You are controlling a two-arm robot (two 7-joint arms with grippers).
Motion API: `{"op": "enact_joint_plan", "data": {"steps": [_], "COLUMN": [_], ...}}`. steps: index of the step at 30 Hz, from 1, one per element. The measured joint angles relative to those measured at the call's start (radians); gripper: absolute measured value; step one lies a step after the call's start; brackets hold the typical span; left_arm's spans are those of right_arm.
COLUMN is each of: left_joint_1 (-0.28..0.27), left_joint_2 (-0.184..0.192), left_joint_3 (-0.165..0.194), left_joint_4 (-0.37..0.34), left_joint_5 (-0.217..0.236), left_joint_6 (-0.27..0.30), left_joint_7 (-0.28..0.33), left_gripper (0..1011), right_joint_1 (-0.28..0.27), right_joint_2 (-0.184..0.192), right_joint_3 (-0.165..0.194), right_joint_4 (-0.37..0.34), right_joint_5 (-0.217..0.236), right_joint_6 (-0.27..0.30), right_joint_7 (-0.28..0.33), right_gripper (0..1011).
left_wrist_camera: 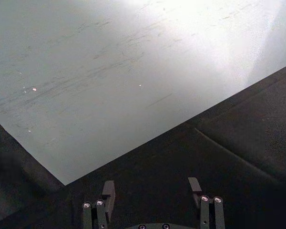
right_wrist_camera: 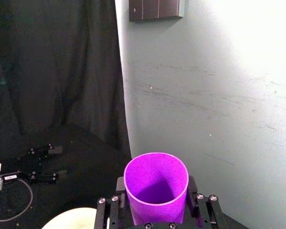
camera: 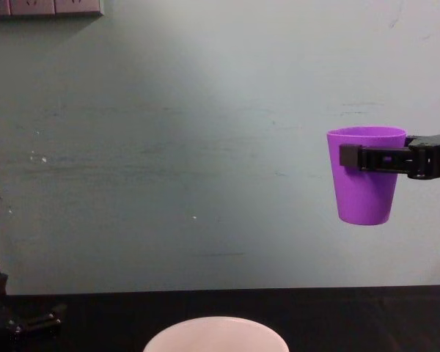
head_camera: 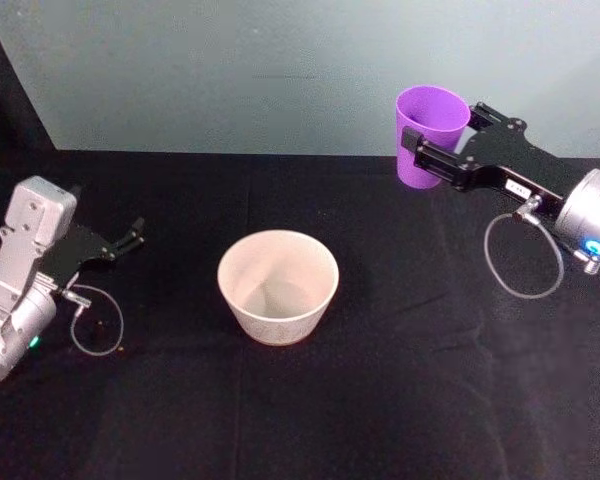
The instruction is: Pick up the cup and pour the mung beans from the cup into the bowl.
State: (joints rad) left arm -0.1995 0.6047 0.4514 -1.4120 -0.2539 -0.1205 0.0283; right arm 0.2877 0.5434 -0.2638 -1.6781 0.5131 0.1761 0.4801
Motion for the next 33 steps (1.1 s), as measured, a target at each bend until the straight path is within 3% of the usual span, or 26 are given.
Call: {"op": "enact_joint_plan", "data": {"steps": [33], "left_joint_1": [0.0], "left_joint_2": [0.0], "left_joint_3": [0.0], "left_joint_4": [0.0], "left_joint_5": [0.0], "left_joint_6": [0.0], "left_joint_7": [0.0], "left_gripper": [1000], "right_joint_1": [0.0], "right_joint_2": [0.0], "right_joint_3": [0.0], "right_joint_4": [0.0], "right_joint_5": [0.0], "right_joint_6": [0.0], "right_joint_7": [0.0], "right_gripper": [736]}}
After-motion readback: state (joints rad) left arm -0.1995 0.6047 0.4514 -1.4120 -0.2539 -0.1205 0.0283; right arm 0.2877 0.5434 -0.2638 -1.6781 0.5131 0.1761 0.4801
